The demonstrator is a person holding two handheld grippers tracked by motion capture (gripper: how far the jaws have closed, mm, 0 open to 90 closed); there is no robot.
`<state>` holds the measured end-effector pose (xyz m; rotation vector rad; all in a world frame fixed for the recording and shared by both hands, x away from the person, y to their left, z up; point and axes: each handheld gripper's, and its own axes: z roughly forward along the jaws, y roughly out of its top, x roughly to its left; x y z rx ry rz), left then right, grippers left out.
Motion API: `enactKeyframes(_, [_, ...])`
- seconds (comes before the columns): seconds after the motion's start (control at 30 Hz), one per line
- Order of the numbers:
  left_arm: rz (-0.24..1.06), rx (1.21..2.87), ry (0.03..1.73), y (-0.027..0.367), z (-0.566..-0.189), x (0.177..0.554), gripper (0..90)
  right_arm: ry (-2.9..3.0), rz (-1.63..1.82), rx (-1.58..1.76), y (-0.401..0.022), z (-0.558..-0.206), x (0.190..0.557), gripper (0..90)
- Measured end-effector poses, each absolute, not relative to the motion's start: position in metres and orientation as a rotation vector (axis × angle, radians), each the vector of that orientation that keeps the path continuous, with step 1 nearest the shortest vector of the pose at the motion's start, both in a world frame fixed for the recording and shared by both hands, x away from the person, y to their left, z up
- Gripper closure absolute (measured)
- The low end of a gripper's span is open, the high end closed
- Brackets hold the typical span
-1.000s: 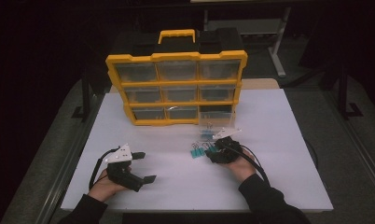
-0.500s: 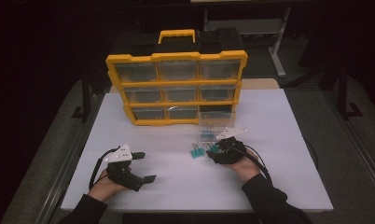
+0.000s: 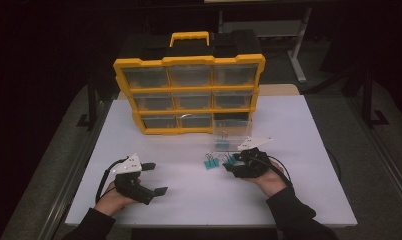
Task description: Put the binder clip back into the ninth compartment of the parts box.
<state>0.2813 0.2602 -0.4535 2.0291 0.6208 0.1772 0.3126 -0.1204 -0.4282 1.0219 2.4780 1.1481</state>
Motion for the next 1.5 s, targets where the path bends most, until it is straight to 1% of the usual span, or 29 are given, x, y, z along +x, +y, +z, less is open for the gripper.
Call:
enactKeyframes(0.3, [0.179,2.031,0.619,0.260,-0.454,0.281,0.7,2.488,1.198,0.981,-0.124,-0.410,0.308,48.4])
enactKeyframes(0.93, [0.184,2.030,0.618,0.259,-0.454,0.281,0.7,2.448,1.236,0.951,-0.137,-0.370,0.310,48.4])
enactKeyframes(1.5, [0.185,2.028,0.621,0.260,-0.453,0.281,0.6,2.372,1.242,0.950,-0.142,-0.340,0.332,48.4])
